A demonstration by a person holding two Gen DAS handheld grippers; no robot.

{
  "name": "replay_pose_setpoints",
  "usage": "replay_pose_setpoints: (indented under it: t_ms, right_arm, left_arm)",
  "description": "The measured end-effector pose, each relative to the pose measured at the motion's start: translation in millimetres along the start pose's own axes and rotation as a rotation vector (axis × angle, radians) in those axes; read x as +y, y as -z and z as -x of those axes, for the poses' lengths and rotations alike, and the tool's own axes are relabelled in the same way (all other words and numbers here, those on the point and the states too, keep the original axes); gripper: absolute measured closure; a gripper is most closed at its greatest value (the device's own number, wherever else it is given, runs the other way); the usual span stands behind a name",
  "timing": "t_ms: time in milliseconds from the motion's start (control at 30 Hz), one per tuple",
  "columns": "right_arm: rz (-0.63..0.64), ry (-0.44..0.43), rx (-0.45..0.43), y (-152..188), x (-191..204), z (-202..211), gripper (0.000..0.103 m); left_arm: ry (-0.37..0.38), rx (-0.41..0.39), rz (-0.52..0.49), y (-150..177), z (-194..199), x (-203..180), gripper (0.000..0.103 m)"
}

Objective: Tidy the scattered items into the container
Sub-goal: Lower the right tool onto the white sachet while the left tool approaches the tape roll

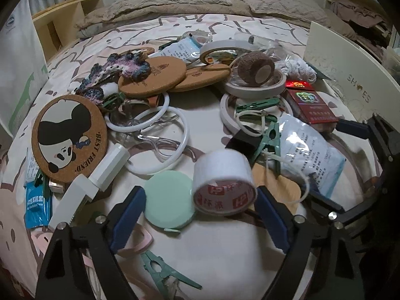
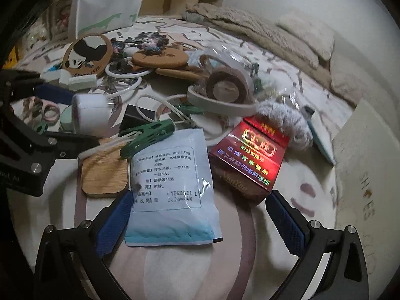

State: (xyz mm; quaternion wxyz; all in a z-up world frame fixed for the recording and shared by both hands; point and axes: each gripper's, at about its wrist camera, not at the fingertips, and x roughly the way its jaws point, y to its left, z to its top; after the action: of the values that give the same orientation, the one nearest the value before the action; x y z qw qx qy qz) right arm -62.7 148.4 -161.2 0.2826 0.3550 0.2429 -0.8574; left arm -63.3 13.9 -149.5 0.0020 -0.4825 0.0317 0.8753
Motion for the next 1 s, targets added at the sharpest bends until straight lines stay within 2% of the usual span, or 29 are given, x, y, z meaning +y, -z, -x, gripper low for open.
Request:
replay_pose_setpoints:
  t_ms: [233, 467, 633, 767, 867, 1000]
  right_arm:
    - [0.016, 0.027, -0.003, -7, 4, -3, 0.0]
    - [-0.041, -0.029, 0.022, -7, -5, -9, 0.0]
    - [-0.04, -0.025, 0.023, -8, -4, -10, 0.0]
    - [-0.022, 0.028, 0.02, -10, 4, -6, 0.0]
    - [-0.04, 0.057, 0.033, -13, 9, -4, 0.0]
    - [-0.053, 0.055, 0.04, -12, 6, 0, 0.009]
  left_arm:
    - [0.01, -0.014, 0.005, -1, 2, 1, 0.029]
    - [0.052, -0.012, 0.1, -9, -1, 19, 0.029]
    - [0.105, 0.015, 0.176, -12, -9, 29, 0.026]
    - [0.102, -0.01, 0.167, -14, -8, 24, 0.017]
    - [0.11, -0.028, 0.163, -18, -9, 23, 0.016]
    - [0.1, -0.041, 0.18, -23, -14, 29, 0.012]
